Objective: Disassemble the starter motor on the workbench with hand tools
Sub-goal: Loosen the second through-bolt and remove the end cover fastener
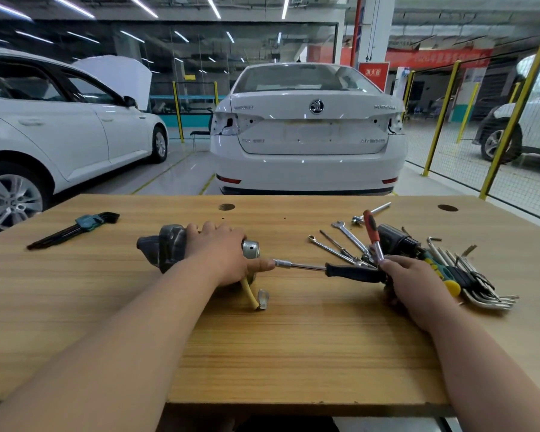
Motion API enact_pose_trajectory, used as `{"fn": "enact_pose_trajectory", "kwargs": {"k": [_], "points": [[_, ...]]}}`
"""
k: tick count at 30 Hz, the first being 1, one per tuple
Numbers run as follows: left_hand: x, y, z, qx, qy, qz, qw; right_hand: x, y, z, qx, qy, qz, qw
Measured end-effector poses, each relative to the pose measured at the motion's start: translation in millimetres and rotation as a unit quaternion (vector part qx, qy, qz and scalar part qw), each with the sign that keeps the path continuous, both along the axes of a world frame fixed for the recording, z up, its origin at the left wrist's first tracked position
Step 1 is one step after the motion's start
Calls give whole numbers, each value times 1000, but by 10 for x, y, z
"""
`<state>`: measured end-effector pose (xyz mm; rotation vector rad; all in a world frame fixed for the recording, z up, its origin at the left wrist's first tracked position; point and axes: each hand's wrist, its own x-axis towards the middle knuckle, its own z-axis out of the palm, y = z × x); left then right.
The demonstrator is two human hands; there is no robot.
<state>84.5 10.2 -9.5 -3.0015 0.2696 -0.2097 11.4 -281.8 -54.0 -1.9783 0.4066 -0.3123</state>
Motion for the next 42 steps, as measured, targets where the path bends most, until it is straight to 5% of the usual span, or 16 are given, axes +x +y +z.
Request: {"fn": "enact_pose_trajectory", "kwargs": {"k": [7, 19, 30, 39, 42], "points": [[-51, -19, 0, -12, -15, 11, 1000, -22, -34, 9, 177, -32, 35, 983], [-54, -88, -1, -9, -12, 57, 998, 23, -51, -45, 151, -31, 15, 988], [-83, -81, 30, -15, 5, 58, 998, -48, 26, 25, 3, -14, -5, 1000], [-85, -74, 57, -14, 14, 52, 998, 11, -28, -15, 153, -40, 23, 987], [-94, -65, 62, -14, 12, 48, 999, -16, -51, -1, 134, -31, 48, 989]]}}
